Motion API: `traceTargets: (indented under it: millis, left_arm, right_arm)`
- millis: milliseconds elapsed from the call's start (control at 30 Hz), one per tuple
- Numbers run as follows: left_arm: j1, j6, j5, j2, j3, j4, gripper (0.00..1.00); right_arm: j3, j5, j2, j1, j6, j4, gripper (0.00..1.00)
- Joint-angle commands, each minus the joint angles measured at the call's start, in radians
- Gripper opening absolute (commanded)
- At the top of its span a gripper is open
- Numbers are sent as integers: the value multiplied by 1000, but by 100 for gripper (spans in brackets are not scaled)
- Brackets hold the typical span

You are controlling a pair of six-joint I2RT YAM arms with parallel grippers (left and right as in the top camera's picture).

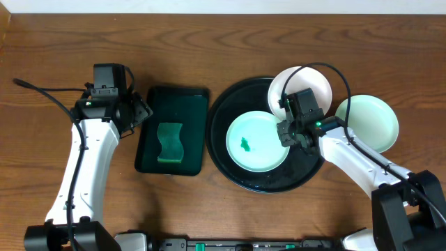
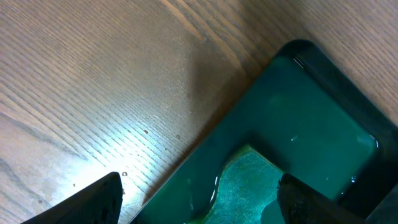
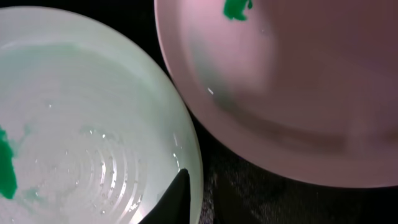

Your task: Clean dirty plates on tray and stack at the side

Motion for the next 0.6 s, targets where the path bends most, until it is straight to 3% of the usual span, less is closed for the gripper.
traceTargets:
  millis: [0,400,567]
  left_arm:
    - [3,-1,-13,2,14,-2,80]
    - [3,-1,-13,2,14,-2,80]
    - [3,-1,-13,2,14,-2,80]
  right_arm:
    - [-14,13,0,-7,9,13,11]
    - [-85,13,0,-7,13,130,13]
    - [-98,13,0,-7,15,154,9]
